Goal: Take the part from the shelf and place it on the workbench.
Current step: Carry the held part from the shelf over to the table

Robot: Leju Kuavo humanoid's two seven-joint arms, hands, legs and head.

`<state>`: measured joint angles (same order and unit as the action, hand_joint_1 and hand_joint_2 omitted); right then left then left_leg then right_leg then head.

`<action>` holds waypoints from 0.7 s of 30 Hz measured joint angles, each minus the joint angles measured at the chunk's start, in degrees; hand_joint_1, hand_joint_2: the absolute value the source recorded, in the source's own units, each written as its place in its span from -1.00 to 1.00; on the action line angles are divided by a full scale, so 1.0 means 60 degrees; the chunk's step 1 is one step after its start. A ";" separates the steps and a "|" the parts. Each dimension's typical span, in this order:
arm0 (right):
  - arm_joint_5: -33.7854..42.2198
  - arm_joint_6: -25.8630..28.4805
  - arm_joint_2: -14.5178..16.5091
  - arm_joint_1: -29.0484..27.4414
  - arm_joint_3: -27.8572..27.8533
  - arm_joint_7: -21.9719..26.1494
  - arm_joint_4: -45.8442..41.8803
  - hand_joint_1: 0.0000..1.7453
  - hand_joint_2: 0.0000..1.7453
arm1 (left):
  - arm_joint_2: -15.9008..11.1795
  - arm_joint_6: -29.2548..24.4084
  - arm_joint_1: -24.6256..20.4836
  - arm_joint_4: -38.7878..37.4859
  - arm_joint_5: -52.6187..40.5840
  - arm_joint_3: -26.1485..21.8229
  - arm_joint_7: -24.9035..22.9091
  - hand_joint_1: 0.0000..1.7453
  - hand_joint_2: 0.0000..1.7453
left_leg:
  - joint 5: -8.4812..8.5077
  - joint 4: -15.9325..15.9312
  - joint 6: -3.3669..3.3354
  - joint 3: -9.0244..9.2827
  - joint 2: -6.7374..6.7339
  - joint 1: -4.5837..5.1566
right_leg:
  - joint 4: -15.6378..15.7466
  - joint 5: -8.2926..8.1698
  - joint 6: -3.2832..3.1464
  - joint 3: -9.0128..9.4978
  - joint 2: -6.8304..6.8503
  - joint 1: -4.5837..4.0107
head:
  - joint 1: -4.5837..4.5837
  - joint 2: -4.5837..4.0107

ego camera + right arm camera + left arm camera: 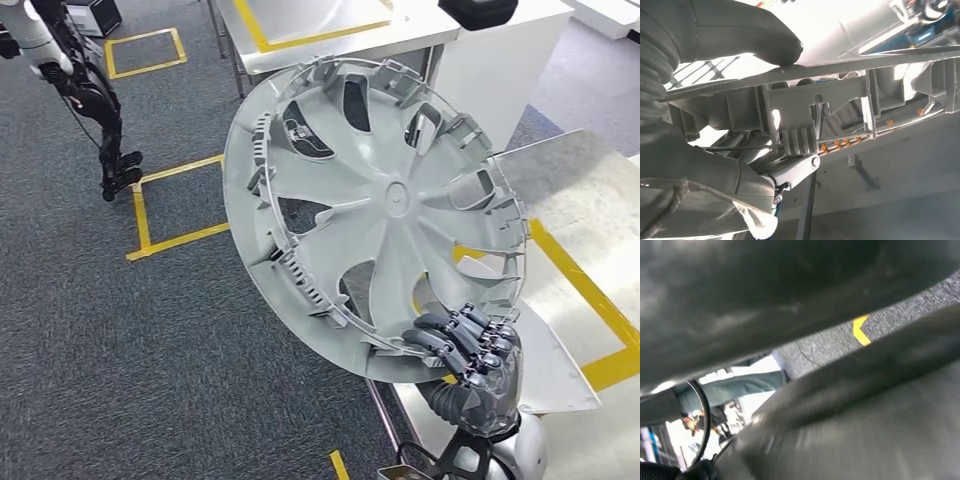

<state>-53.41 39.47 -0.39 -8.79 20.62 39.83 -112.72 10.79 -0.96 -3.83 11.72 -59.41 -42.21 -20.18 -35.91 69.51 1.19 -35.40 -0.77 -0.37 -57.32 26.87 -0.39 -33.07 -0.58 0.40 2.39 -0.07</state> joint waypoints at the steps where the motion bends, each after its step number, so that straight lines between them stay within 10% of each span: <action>1: -0.0002 0.0000 0.0000 0.0000 -0.0002 0.0001 0.0000 1.00 1.00 | -0.0001 0.0000 0.0014 0.0000 -0.0001 -0.0001 0.0011 -1.00 -1.00 | -0.0151 0.0525 -0.0010 -0.0263 0.0041 0.0002 | -0.0004 0.0001 -0.0015 0.0002 -0.0132 -0.0020 | -0.0001 0.0000; 3: -0.0007 0.0000 0.0000 -0.0004 -0.0007 0.0001 0.0000 1.00 1.00 | -0.0002 0.0000 0.0036 0.0000 -0.0003 -0.0003 0.0034 -1.00 -1.00 | 0.0132 0.0550 -0.0073 -0.0357 0.0091 0.0010 | -0.0020 0.0000 -0.0028 0.0008 -0.0423 -0.0055 | 0.0000 0.0000; 6: -0.0021 0.0000 -0.0002 0.0008 -0.0017 0.0001 0.0000 1.00 1.00 | -0.0003 0.0001 0.0035 0.0000 -0.0006 -0.0005 0.0062 -1.00 -1.00 | 0.1139 -0.1239 -0.0233 0.0338 0.0636 0.0010 | -0.0068 0.0001 -0.0009 -0.0006 -0.0821 -0.0067 | 0.0005 0.0000; 8: -0.0032 0.0000 -0.0003 0.0026 -0.0025 0.0002 0.0000 1.00 1.00 | -0.0003 0.0004 0.0031 0.0000 -0.0011 -0.0010 0.0069 -1.00 -1.00 | 0.1286 -0.1869 -0.0284 0.0597 0.0929 0.0015 | -0.0094 -0.0019 0.0071 -0.0079 -0.1038 -0.0045 | 0.0004 0.0000; 10: -0.0045 0.0000 -0.0004 0.0020 -0.0029 0.0004 -0.0004 1.00 1.00 | 0.0011 0.0006 0.0020 0.0000 -0.0018 -0.0014 0.0074 -1.00 -1.00 | 0.1282 -0.1975 -0.0331 0.0641 0.0770 0.0027 | -0.0076 -0.0059 0.0203 -0.0176 -0.1236 -0.0009 | 0.0004 0.0000; 13: -0.0062 0.0000 -0.0018 0.0016 -0.0027 0.0006 -0.0019 1.00 1.00 | 0.0043 0.0015 0.0000 0.0000 -0.0030 -0.0014 0.0092 -1.00 -1.00 | 0.1376 -0.2161 -0.0467 0.0706 0.0399 -0.0001 | -0.0642 0.0319 0.0345 -0.0533 -0.0615 -0.0044 | 0.0055 0.0000; 17: -0.0064 0.0000 -0.0048 0.0047 -0.0024 0.0006 -0.0024 1.00 1.00 | 0.0052 0.0026 0.0038 0.0000 -0.0033 -0.0016 0.0113 -1.00 -1.00 | 0.1344 -0.2172 -0.0500 0.0720 -0.0165 0.0030 | -0.2730 0.1175 0.0483 -0.1514 0.0034 -0.0006 | 0.0098 0.0000; 21: -0.0035 0.0000 -0.0073 0.0059 -0.0024 -0.0004 -0.0024 1.00 1.00 | 0.0071 0.0029 0.0032 0.0000 -0.0021 -0.0026 0.0112 -1.00 -1.00 | 0.1232 -0.2153 -0.0399 0.0829 -0.0620 0.0055 | -0.0799 0.0206 0.0506 -0.0435 0.0546 0.0005 | 0.0103 0.0000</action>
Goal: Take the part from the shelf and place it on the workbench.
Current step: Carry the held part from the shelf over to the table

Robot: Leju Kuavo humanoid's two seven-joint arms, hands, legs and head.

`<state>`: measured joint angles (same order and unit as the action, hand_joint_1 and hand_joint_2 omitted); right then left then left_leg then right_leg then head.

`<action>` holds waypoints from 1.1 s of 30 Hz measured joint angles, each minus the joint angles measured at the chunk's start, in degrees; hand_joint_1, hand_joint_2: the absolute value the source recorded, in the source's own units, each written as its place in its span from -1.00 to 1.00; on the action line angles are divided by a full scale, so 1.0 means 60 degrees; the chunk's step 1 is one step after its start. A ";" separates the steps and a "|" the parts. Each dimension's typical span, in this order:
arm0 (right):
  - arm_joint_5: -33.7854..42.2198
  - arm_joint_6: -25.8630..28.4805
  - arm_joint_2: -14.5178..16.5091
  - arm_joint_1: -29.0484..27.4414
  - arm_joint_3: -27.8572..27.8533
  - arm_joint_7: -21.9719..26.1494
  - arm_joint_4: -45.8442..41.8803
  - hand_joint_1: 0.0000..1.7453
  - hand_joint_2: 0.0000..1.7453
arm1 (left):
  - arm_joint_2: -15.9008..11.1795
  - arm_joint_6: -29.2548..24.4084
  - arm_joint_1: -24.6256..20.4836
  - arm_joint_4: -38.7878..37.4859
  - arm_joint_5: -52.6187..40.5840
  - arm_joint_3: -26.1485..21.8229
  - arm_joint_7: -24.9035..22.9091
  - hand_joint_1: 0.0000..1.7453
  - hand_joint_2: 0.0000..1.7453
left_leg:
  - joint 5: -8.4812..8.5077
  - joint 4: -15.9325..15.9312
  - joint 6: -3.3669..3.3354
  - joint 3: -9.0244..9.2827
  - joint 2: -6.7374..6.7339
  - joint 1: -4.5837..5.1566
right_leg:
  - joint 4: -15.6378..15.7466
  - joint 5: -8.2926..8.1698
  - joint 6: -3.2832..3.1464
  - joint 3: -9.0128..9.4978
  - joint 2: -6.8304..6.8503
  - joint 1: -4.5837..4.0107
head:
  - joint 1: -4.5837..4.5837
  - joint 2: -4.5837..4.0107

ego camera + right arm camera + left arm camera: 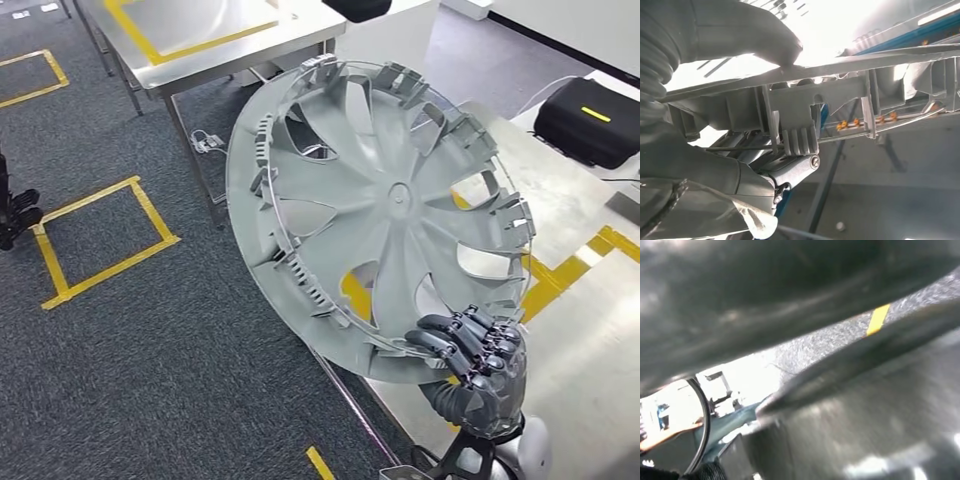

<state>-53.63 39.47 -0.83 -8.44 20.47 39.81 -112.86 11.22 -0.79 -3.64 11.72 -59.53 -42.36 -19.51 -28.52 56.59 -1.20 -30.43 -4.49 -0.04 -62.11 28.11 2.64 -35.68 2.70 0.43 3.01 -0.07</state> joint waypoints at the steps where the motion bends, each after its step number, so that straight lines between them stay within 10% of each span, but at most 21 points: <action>1: 0.0012 0.0000 -0.0004 0.0014 0.0001 -0.0002 0.0000 1.00 1.00 | 0.0000 0.0000 -0.0002 0.0000 0.0006 -0.0007 -0.0003 -1.00 -1.00 | -0.0033 0.0017 0.0043 0.0025 -0.0087 0.0029 | 0.0481 -0.0126 -0.0054 0.0274 0.0151 -0.0022 | -0.0008 0.0000; 5: 0.0037 0.0000 -0.0013 0.0031 -0.0001 -0.0013 0.0001 1.00 1.00 | -0.0005 -0.0013 -0.0035 0.0000 0.0021 -0.0029 -0.0019 -1.00 -1.00 | -0.0147 0.0083 0.0182 0.0101 -0.0344 0.0063 | 0.0765 -0.0163 -0.0295 0.0413 -0.0048 -0.0047 | -0.0027 0.0000; 10: 0.0048 0.0000 -0.0015 0.0103 0.0010 -0.0049 0.0014 1.00 1.00 | -0.0004 -0.0022 -0.0033 -0.0001 0.0027 -0.0068 -0.0054 -1.00 -1.00 | -0.1314 0.2389 0.0318 -0.0923 0.0613 -0.0015 | 0.0791 -0.0219 -0.0495 0.0420 -0.0598 -0.0008 | -0.0115 0.0000; 12: 0.0049 0.0000 -0.0016 0.0114 0.0015 -0.0076 0.0026 1.00 1.00 | -0.0010 -0.0022 0.0000 0.0000 0.0028 -0.0098 -0.0064 -1.00 -1.00 | -0.1244 0.2838 0.0282 -0.1217 0.0679 -0.0014 | 0.0774 -0.0222 -0.0507 0.0418 -0.0882 -0.0028 | -0.0118 0.0000; 16: 0.0047 0.0000 -0.0018 0.0127 0.0030 -0.0093 0.0031 1.00 1.00 | -0.0022 -0.0022 -0.0001 -0.0001 0.0028 -0.0114 -0.0067 -1.00 -1.00 | -0.0070 0.0724 0.0144 -0.0393 0.1349 -0.0049 | 0.0710 -0.0237 -0.0457 0.0383 -0.1389 -0.0042 | -0.0113 0.0000; 19: 0.0045 0.0000 -0.0019 0.0165 0.0045 -0.0097 0.0031 1.00 1.00 | -0.0019 -0.0022 -0.0008 -0.0001 0.0028 -0.0117 -0.0073 -1.00 -1.00 | 0.0046 0.0225 0.0105 -0.0208 0.1509 -0.0036 | 0.0721 -0.0311 -0.0279 0.0259 -0.1723 0.0018 | -0.0109 0.0000; 22: 0.0027 0.0000 -0.0043 0.0208 0.0070 -0.0117 0.0033 1.00 1.00 | 0.0004 -0.0022 -0.0028 -0.0001 0.0025 -0.0120 -0.0075 -1.00 -1.00 | 0.0147 0.0095 -0.0047 -0.0189 0.1129 -0.0068 | 0.0378 -0.0086 -0.0127 -0.0016 -0.1259 0.0004 | -0.0061 0.0000; 24: 0.0015 0.0000 -0.0061 0.0273 0.0105 -0.0132 0.0039 1.00 1.00 | 0.0016 -0.0022 -0.0012 -0.0003 0.0022 -0.0122 -0.0080 -1.00 -1.00 | 0.0160 0.0063 -0.0105 -0.0200 0.0842 -0.0064 | -0.0696 0.0516 -0.0059 -0.0512 -0.0675 -0.0002 | -0.0013 0.0000; 27: 0.0002 0.0000 -0.0082 0.0289 0.0151 -0.0152 0.0069 1.00 1.00 | 0.0009 -0.0022 0.0024 -0.0004 0.0024 -0.0123 -0.0088 -1.00 -1.00 | 0.0137 0.0068 -0.0114 -0.0205 0.0395 -0.0054 | -0.1938 0.0923 0.0024 -0.1044 -0.0496 0.0052 | -0.0010 0.0000; 33: 0.0001 0.0000 -0.0117 0.0340 0.0186 -0.0177 0.0104 1.00 1.00 | 0.0029 -0.0022 -0.0009 -0.0002 0.0025 -0.0123 -0.0089 -1.00 -1.00 | 0.0031 0.0100 0.0089 -0.0098 -0.0225 0.0027 | 0.0808 -0.0039 -0.0130 0.0528 0.0246 -0.0038 | -0.0026 0.0000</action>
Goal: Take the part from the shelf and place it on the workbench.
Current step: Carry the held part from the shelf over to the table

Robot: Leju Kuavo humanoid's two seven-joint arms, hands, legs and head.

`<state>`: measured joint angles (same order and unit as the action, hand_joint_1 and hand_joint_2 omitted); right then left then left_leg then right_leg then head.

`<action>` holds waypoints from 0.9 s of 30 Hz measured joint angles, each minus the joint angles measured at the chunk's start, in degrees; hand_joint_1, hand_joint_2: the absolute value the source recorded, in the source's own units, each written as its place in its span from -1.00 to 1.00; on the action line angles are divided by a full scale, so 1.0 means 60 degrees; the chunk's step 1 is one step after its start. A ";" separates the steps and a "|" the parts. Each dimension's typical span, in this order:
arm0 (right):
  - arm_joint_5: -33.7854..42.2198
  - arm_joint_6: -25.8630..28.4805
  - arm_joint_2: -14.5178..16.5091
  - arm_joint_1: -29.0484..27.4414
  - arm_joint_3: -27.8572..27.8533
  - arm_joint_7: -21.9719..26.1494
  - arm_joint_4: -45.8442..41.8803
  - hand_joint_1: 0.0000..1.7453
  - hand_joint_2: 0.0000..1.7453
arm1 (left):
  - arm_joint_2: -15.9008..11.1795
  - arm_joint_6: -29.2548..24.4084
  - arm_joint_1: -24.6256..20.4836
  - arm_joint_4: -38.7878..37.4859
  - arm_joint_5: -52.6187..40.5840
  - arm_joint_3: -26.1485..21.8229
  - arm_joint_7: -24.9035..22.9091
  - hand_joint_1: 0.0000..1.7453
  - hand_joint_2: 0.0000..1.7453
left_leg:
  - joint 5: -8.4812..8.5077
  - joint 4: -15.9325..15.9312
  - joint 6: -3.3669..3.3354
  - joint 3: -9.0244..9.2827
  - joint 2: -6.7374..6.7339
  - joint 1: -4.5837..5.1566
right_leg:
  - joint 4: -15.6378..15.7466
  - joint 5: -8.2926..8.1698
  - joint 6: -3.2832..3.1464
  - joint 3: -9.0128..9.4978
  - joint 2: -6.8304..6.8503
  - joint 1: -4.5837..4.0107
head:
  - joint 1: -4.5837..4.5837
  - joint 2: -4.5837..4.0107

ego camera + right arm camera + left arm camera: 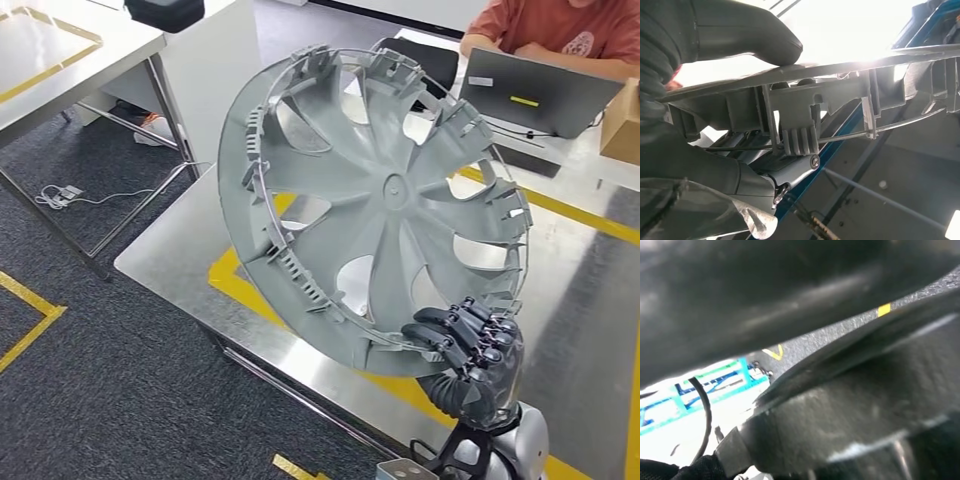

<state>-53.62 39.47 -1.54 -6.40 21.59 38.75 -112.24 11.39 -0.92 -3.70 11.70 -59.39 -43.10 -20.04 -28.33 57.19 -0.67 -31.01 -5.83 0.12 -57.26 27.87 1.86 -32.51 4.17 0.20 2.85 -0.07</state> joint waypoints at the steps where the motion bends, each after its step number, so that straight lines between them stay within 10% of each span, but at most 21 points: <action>1: 0.0001 0.0000 -0.0002 0.0008 0.0003 0.0000 0.0005 1.00 1.00 | 0.0001 0.0000 -0.0005 0.0001 0.0000 0.0000 0.0000 -1.00 -1.00 | -0.0007 0.0005 0.0047 0.0014 -0.0094 0.0006 | -0.0005 -0.0020 -0.0070 -0.0009 -0.0127 -0.0011 | -0.0004 0.0000; 4: -0.0004 0.0000 -0.0012 0.0011 0.0011 0.0000 0.0010 1.00 1.00 | 0.0001 0.0000 -0.0033 0.0000 0.0000 0.0000 0.0000 -1.00 -1.00 | -0.0278 0.0348 0.0211 -0.0064 0.0139 -0.0042 | 0.0025 -0.0080 -0.0241 -0.0019 -0.0447 0.0043 | -0.0018 0.0000; 6: -0.0005 0.0000 -0.0017 0.0034 0.0027 -0.0001 0.0015 1.00 1.00 | 0.0002 0.0000 -0.0032 -0.0002 0.0000 -0.0001 -0.0001 -1.00 -1.00 | -0.0826 0.1322 0.0274 -0.0474 0.0666 -0.0076 | 0.0040 -0.0103 -0.0328 -0.0014 -0.0648 0.0069 | -0.0042 0.0000; 9: -0.0011 0.0000 -0.0025 0.0059 0.0063 -0.0012 0.0048 1.00 1.00 | -0.0005 0.0001 0.0014 -0.0002 0.0005 -0.0004 -0.0009 -1.00 -1.00 | -0.1272 0.2699 0.0283 -0.1162 0.0889 -0.0084 | 0.0031 -0.0109 -0.0375 -0.0020 -0.1038 0.0054 | -0.0046 0.0000; 13: -0.0035 0.0000 -0.0036 0.0084 0.0120 -0.0153 0.0115 1.00 1.00 | -0.0017 0.0014 0.0019 -0.0002 0.0022 -0.0012 -0.0029 -1.00 -1.00 | -0.0063 0.0928 0.0138 -0.0522 0.1386 -0.0111 | -0.0015 -0.0105 -0.0343 -0.0019 -0.1569 0.0048 | -0.0043 0.0000; 15: -0.0043 0.0000 -0.0036 0.0137 0.0152 -0.0189 0.0133 1.00 1.00 | -0.0026 0.0014 0.0019 -0.0002 0.0024 -0.0034 -0.0031 -1.00 -1.00 | 0.0141 0.0223 0.0083 -0.0256 0.1743 -0.0129 | -0.0052 -0.0124 -0.0243 -0.0112 -0.1802 0.0069 | -0.0040 0.0000; 17: -0.0049 0.0000 -0.0039 0.0176 0.0186 -0.0210 0.0145 1.00 1.00 | -0.0025 0.0007 0.0017 -0.0002 0.0025 -0.0057 -0.0033 -1.00 -1.00 | 0.0116 0.0112 0.0042 -0.0221 0.1639 -0.0122 | -0.0038 -0.0172 -0.0103 -0.0220 -0.2025 0.0108 | -0.0040 0.0000; 20: -0.0055 0.0000 -0.0059 0.0194 0.0221 -0.0229 0.0151 1.00 1.00 | -0.0002 0.0000 -0.0004 -0.0001 0.0025 -0.0067 -0.0033 -1.00 -1.00 | 0.0178 -0.0023 -0.0108 -0.0174 0.1262 -0.0160 | -0.0577 0.0157 0.0052 -0.0588 -0.1430 0.0074 | 0.0021 0.0000; 24: -0.0060 0.0000 -0.0090 0.0224 0.0245 -0.0233 0.0178 1.00 1.00 | 0.0004 0.0000 0.0027 -0.0002 0.0028 -0.0085 -0.0033 -1.00 -1.00 | 0.0144 -0.0036 -0.0162 -0.0157 0.0698 -0.0143 | -0.2809 0.1065 0.0196 -0.1693 -0.0750 0.0104 | 0.0067 0.0000; 27: -0.0061 0.0000 -0.0115 0.0225 0.0249 -0.0286 0.0199 1.00 1.00 | 0.0015 0.0000 0.0011 -0.0002 0.0035 -0.0094 -0.0033 -1.00 -1.00 | 0.0082 -0.0032 -0.0098 -0.0091 0.0334 -0.0146 | -0.1728 0.0344 0.0235 -0.1080 -0.0514 0.0146 | 0.0071 0.0000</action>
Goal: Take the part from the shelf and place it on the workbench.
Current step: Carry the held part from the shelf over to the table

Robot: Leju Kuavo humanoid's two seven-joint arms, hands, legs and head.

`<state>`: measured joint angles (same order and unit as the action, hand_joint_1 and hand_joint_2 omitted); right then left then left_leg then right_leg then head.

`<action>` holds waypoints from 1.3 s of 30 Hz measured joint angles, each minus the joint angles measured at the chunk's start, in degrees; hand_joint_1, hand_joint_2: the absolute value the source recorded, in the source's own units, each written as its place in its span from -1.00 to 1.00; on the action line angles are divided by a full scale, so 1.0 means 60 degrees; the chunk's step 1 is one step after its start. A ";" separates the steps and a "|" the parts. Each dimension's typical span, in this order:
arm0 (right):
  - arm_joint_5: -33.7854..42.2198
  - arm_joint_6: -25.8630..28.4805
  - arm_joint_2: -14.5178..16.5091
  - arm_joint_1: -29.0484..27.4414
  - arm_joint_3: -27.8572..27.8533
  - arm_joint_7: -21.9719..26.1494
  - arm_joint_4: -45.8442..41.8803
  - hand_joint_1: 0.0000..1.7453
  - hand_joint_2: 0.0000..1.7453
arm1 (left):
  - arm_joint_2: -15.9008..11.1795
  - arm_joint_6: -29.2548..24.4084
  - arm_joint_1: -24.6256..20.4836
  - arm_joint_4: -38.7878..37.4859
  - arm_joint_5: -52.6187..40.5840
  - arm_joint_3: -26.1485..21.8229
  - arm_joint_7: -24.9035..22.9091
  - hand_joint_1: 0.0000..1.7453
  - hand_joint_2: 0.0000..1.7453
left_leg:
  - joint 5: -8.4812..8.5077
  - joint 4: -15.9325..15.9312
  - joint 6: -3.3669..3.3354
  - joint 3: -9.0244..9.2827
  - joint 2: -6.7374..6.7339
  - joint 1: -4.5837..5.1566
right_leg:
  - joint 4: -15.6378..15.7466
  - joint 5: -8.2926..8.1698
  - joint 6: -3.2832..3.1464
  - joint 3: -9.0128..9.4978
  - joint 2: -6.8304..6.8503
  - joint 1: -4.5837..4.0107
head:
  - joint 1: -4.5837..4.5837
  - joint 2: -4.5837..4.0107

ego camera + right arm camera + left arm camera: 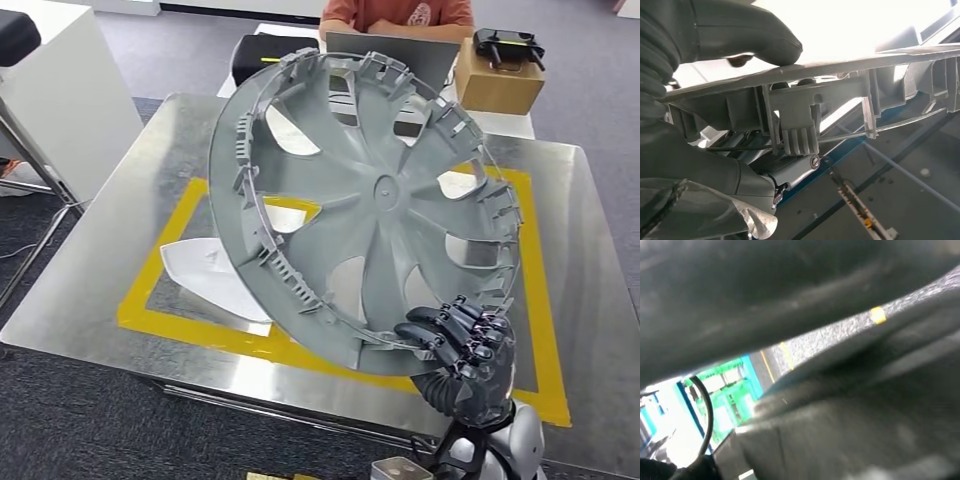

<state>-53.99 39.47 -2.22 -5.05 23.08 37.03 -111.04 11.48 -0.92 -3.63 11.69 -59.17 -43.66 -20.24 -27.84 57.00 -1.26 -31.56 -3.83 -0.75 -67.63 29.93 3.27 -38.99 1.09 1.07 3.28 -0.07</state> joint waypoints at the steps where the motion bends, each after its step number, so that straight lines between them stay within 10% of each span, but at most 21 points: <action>1: -0.0001 0.0000 -0.0001 0.0014 0.0004 -0.0030 0.0005 1.00 1.00 | 0.0003 0.0000 -0.0004 0.0000 0.0005 -0.0003 0.0000 -1.00 -1.00 | -0.0033 0.0006 0.0047 0.0026 -0.0075 0.0021 | 0.0720 -0.0234 -0.0004 0.0425 0.0195 -0.0019 | 0.0005 0.0000; 3: -0.0006 0.0000 -0.0002 0.0042 0.0022 -0.0080 0.0012 1.00 1.00 | 0.0001 -0.0001 -0.0015 0.0000 0.0012 -0.0015 -0.0001 -1.00 -1.00 | -0.0085 0.0033 0.0156 0.0072 -0.0187 0.0078 | 0.1581 -0.0423 -0.0099 0.0935 0.0427 -0.0056 | -0.0018 0.0000; 7: -0.0060 0.0000 -0.0005 0.0033 0.0035 -0.0099 0.0016 1.00 1.00 | -0.0009 -0.0006 -0.0057 0.0001 0.0020 -0.0028 -0.0007 -1.00 -1.00 | -0.0235 0.0152 0.0344 0.0116 -0.0171 0.0057 | 0.1667 -0.0389 -0.0369 0.0978 0.0244 -0.0073 | -0.0061 0.0000; 11: -0.0096 0.0000 -0.0005 0.0055 0.0042 -0.0100 0.0023 1.00 1.00 | -0.0010 -0.0007 -0.0026 0.0000 0.0056 -0.0048 -0.0017 -1.00 -1.00 | -0.1336 0.2245 0.0427 -0.0818 0.0514 0.0024 | 0.1683 -0.0396 -0.0559 0.0995 0.0055 -0.0078 | -0.0115 0.0000; 13: -0.0102 0.0000 -0.0005 0.0058 0.0043 -0.0111 0.0037 1.00 1.00 | -0.0014 -0.0008 0.0012 0.0000 0.0070 -0.0052 -0.0031 -1.00 -1.00 | -0.1401 0.2919 0.0385 -0.1182 0.0552 0.0032 | 0.1676 -0.0386 -0.0587 0.1017 -0.0076 -0.0122 | -0.0117 0.0000; 18: -0.0124 0.0000 -0.0005 0.0072 0.0044 -0.0175 0.0048 1.00 1.00 | -0.0024 -0.0012 -0.0001 0.0000 0.0074 -0.0057 -0.0054 -1.00 -1.00 | 0.0019 0.0398 0.0076 -0.0211 0.0622 0.0121 | 0.1640 -0.0338 -0.0563 0.1077 -0.0290 -0.0220 | -0.0109 0.0000; 22: -0.0331 0.0000 -0.0007 0.0107 0.0050 -0.0525 0.0077 1.00 1.00 | -0.0013 -0.0018 0.0002 0.0000 0.0082 -0.0087 -0.0091 -1.00 -1.00 | 0.0032 0.0146 0.0212 -0.0158 0.0649 0.0150 | 0.1607 -0.0315 -0.0544 0.1011 -0.0298 -0.0215 | -0.0098 0.0000; 39: -0.1791 0.0000 -0.1172 0.1127 0.1159 -0.5052 0.1446 1.00 1.00 | -0.0005 -0.0007 -0.0018 0.0000 0.0045 -0.0269 -0.0138 -1.00 -1.00 | 0.0057 0.0160 0.0094 -0.0175 0.0658 0.0189 | 0.1689 -0.0389 -0.0419 0.1029 -0.0294 -0.0165 | -0.0103 0.0000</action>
<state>-64.74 39.47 -9.25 1.71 30.03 6.72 -102.36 11.45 -0.96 -3.74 11.69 -58.90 -45.28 -21.07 -27.50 57.96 -0.69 -32.61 0.12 0.38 -57.50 27.60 0.76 -32.82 -0.68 0.08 2.66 -0.07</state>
